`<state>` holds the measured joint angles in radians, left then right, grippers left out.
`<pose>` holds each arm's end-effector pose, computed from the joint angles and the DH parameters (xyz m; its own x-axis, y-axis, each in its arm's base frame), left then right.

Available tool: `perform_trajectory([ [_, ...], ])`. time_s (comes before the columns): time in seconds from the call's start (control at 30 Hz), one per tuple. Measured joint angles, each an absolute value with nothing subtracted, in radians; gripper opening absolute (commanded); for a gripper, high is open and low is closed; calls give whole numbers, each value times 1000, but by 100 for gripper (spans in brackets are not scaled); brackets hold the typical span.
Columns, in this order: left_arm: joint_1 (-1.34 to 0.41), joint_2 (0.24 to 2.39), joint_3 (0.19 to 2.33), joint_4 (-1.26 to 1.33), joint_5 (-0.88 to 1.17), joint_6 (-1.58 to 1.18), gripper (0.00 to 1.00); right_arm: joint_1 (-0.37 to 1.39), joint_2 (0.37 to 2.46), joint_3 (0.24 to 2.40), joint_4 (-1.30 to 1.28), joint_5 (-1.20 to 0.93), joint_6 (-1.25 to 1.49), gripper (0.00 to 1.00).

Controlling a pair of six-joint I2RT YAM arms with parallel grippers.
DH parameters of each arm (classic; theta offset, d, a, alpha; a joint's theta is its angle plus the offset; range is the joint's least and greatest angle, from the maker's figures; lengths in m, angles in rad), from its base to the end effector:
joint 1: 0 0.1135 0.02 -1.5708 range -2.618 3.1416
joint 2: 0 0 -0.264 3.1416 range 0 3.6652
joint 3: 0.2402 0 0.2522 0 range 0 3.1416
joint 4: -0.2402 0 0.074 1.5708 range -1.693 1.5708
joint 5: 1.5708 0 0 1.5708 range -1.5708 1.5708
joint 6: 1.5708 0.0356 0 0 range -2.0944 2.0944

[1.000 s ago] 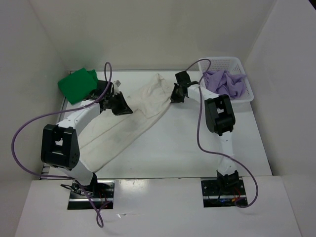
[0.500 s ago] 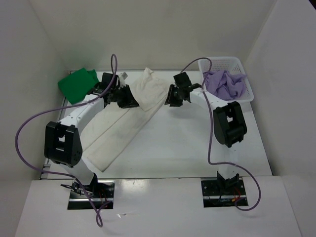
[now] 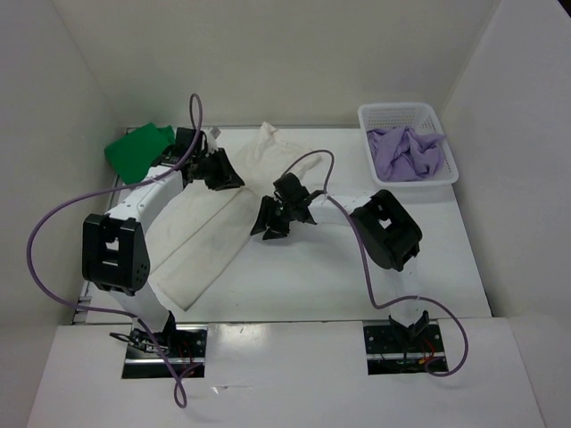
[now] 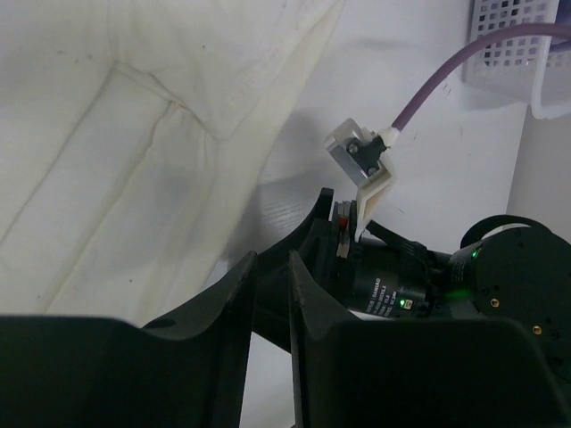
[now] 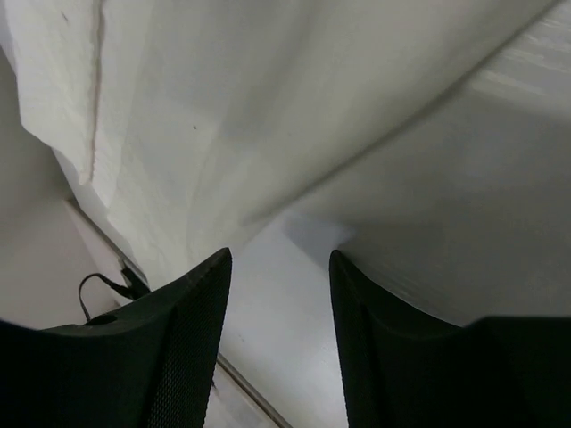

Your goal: Fold and stack the t-shirts

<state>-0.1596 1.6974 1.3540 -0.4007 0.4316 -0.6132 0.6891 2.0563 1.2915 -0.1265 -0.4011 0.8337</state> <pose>0.3752 -0.0755 0.2774 -0.8048 -0.3999 -0.4386 -0.0183 0.7553 -0.6551 0.3219 0.2832 0.1376 -0.9772 0.0782 -0.1975 -0.0762 0.7390 0.6694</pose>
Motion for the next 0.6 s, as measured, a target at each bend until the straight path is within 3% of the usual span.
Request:
perform_trajectory([
  [0.03, -160, 1697, 1351, -400, 431, -612, 28, 690, 2066, 1296, -112, -400, 848, 51],
  [0.13, -161, 1697, 1335, -400, 430, -608, 29, 698, 2098, 1308, -65, -388, 890, 25],
  [0.27, -161, 1697, 1322, -416, 428, -601, 32, 702, 2136, 1328, -29, -377, 936, 6],
  [0.33, -161, 1697, 1321, -422, 427, -598, 33, 693, 2136, 1323, -29, -371, 933, 1],
  [0.6, -191, 1710, 1321, -427, 419, -574, 37, 484, 1960, 1150, -141, -341, 759, 0],
])
